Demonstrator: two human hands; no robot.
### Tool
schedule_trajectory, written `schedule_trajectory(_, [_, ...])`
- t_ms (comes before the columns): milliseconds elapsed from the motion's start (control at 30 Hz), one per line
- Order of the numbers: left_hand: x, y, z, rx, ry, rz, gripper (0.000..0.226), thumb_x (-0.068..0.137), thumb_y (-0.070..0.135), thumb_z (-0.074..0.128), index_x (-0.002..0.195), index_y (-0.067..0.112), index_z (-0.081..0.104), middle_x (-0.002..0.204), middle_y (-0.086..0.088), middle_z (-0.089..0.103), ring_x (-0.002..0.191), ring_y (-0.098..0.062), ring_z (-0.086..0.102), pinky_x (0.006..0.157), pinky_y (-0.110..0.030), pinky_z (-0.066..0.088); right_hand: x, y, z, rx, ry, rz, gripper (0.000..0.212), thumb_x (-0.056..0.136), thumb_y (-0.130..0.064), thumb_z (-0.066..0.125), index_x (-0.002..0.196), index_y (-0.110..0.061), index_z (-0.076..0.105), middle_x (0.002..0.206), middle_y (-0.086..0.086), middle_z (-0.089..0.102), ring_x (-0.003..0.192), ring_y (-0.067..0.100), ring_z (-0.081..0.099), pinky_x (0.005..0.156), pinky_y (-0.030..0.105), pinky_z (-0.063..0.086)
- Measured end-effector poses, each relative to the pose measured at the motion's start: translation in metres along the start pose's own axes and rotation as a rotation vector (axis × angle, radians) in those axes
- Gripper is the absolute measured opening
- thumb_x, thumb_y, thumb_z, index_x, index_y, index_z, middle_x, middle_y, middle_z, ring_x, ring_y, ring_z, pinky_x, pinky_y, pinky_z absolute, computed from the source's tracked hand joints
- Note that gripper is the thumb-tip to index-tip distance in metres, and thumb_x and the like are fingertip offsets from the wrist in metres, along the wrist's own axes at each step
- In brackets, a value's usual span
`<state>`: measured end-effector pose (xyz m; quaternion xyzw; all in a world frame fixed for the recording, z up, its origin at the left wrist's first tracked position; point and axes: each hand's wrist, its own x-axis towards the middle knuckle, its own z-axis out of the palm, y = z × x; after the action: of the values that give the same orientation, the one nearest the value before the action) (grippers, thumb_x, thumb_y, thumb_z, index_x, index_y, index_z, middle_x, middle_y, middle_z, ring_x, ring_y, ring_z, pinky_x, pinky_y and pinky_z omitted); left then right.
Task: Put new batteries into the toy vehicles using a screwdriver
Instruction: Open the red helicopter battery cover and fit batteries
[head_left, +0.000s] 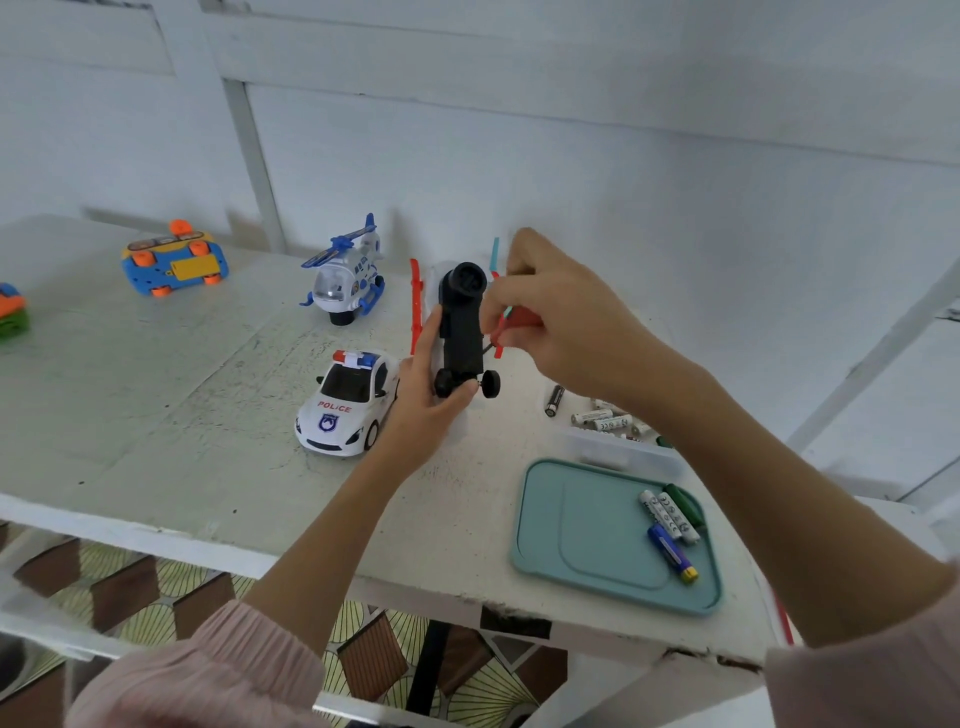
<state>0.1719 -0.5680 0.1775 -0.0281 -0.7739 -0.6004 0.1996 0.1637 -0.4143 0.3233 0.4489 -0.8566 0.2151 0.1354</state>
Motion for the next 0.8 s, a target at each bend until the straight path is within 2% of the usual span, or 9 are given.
schedule_trajectory(67, [0.0007, -0.002, -0.0013, -0.022, 0.007, -0.026, 0.08, 0.077, 0.04, 0.059, 0.144, 0.053, 0.017, 0.129, -0.003, 0.044, 0.109, -0.032, 0.053, 0.097, -0.054, 0.045, -0.0005, -0.0014, -0.003, -0.117, 0.006, 0.066, 0.005, 0.085, -0.015, 0.062, 0.08, -0.015, 0.064, 0.083, -0.007, 0.035, 0.065, 0.013, 0.044, 0.058, 0.029, 0.036])
schedule_trajectory(167, [0.0015, -0.0064, -0.0038, -0.054, 0.007, -0.056, 0.079, 0.08, 0.034, 0.058, 0.143, 0.055, 0.015, 0.123, 0.019, 0.043, 0.112, -0.019, 0.052, 0.095, -0.035, 0.045, 0.0022, -0.001, -0.004, -0.415, -0.116, 0.169, 0.035, 0.094, -0.045, 0.043, 0.089, -0.017, 0.064, 0.088, -0.002, 0.05, 0.078, 0.02, 0.054, 0.061, 0.027, 0.037])
schedule_trajectory(233, [0.001, -0.0053, -0.0036, -0.071, 0.012, -0.063, 0.076, 0.081, 0.031, 0.057, 0.138, 0.06, 0.015, 0.117, 0.029, 0.041, 0.108, -0.006, 0.05, 0.087, -0.019, 0.039, 0.001, 0.0017, -0.0034, -0.368, -0.125, 0.19, 0.037, 0.092, -0.048, 0.043, 0.092, -0.015, 0.061, 0.094, 0.002, 0.055, 0.08, 0.02, 0.056, 0.062, 0.029, 0.042])
schedule_trajectory(300, [0.0007, -0.0031, -0.0033, -0.094, 0.026, -0.052, 0.073, 0.083, 0.025, 0.057, 0.133, 0.059, 0.016, 0.115, 0.033, 0.042, 0.105, -0.002, 0.05, 0.082, -0.013, 0.039, -0.0028, 0.0058, -0.0034, -0.104, -0.105, 0.127, 0.026, 0.087, -0.036, 0.058, 0.093, -0.012, 0.053, 0.101, 0.002, 0.048, 0.079, 0.015, 0.058, 0.072, 0.029, 0.049])
schedule_trajectory(367, [0.0007, -0.0024, -0.003, -0.095, 0.039, -0.055, 0.073, 0.087, 0.021, 0.058, 0.133, 0.057, 0.016, 0.114, 0.032, 0.043, 0.104, -0.004, 0.051, 0.084, -0.015, 0.039, -0.0042, 0.0073, -0.0034, 0.026, -0.124, 0.055, 0.019, 0.084, -0.013, 0.065, 0.089, -0.013, 0.046, 0.1, 0.0, 0.039, 0.076, 0.009, 0.055, 0.075, 0.029, 0.05])
schedule_trajectory(433, [0.0008, -0.002, -0.003, -0.074, 0.04, -0.043, 0.074, 0.084, 0.024, 0.057, 0.134, 0.06, 0.016, 0.109, 0.033, 0.047, 0.104, -0.017, 0.055, 0.087, -0.021, 0.042, -0.0057, 0.0056, -0.0014, -0.01, -0.09, 0.062, 0.023, 0.083, -0.005, 0.063, 0.085, -0.015, 0.043, 0.096, -0.001, 0.04, 0.074, 0.016, 0.054, 0.07, 0.035, 0.05])
schedule_trajectory(533, [-0.0003, -0.0001, -0.0029, -0.034, 0.039, -0.013, 0.074, 0.083, 0.024, 0.055, 0.131, 0.065, 0.016, 0.097, 0.031, 0.051, 0.098, -0.036, 0.056, 0.079, -0.023, 0.043, -0.0058, 0.0027, -0.0034, -0.231, -0.015, 0.103, 0.011, 0.089, -0.021, 0.059, 0.093, -0.015, 0.052, 0.1, 0.001, 0.046, 0.077, 0.022, 0.055, 0.063, 0.03, 0.042])
schedule_trajectory(667, [-0.0025, 0.0003, -0.0032, -0.007, 0.043, 0.002, 0.075, 0.081, 0.033, 0.056, 0.133, 0.066, 0.014, 0.11, 0.011, 0.051, 0.101, -0.037, 0.056, 0.088, -0.041, 0.048, -0.0027, 0.0014, -0.0059, -0.363, -0.052, 0.157, 0.034, 0.091, -0.046, 0.046, 0.1, -0.014, 0.055, 0.097, -0.001, 0.048, 0.082, 0.017, 0.052, 0.069, 0.03, 0.042])
schedule_trajectory(800, [-0.0015, -0.0013, -0.0035, 0.023, 0.046, -0.024, 0.076, 0.082, 0.036, 0.056, 0.134, 0.068, 0.012, 0.124, 0.001, 0.046, 0.107, -0.028, 0.055, 0.092, -0.03, 0.046, -0.0044, 0.0046, 0.0, -0.051, -0.054, -0.012, 0.014, 0.084, -0.01, 0.064, 0.093, -0.011, 0.053, 0.1, 0.0, 0.042, 0.08, 0.023, 0.06, 0.069, 0.04, 0.052])
